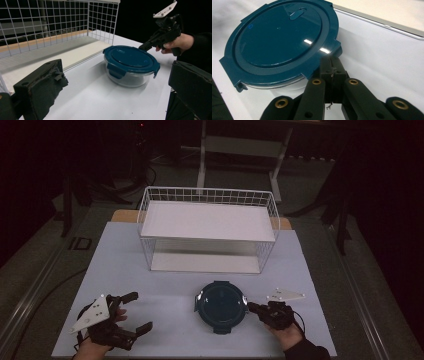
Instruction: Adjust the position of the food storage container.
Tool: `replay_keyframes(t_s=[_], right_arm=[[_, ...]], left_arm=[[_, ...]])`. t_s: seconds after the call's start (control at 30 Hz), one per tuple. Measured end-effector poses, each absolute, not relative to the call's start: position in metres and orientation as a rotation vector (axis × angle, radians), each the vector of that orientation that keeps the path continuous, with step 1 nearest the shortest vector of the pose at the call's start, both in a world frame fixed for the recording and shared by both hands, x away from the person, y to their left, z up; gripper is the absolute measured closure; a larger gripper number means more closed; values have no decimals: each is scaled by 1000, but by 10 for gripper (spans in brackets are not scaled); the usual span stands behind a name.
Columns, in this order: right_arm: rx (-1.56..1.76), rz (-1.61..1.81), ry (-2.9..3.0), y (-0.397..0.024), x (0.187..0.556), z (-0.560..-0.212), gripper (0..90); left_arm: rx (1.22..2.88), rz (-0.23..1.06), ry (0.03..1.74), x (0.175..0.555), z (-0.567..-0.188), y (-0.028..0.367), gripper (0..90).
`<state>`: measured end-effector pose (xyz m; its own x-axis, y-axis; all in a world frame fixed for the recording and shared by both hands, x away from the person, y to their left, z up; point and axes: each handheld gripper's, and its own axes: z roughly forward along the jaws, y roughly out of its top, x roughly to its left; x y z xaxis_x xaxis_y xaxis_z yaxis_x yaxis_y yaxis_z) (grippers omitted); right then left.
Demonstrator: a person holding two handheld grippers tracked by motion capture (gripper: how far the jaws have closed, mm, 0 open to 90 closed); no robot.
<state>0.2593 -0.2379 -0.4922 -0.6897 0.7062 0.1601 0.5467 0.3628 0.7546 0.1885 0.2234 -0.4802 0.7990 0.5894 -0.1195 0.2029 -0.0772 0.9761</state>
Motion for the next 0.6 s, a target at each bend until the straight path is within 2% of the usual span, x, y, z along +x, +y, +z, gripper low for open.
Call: replay_keyframes(t_s=[0.6], right_arm=[[1027,1297,2537,-180,269,-494,900]], left_arm=[[1656,349,629,188,-481,223,3]])
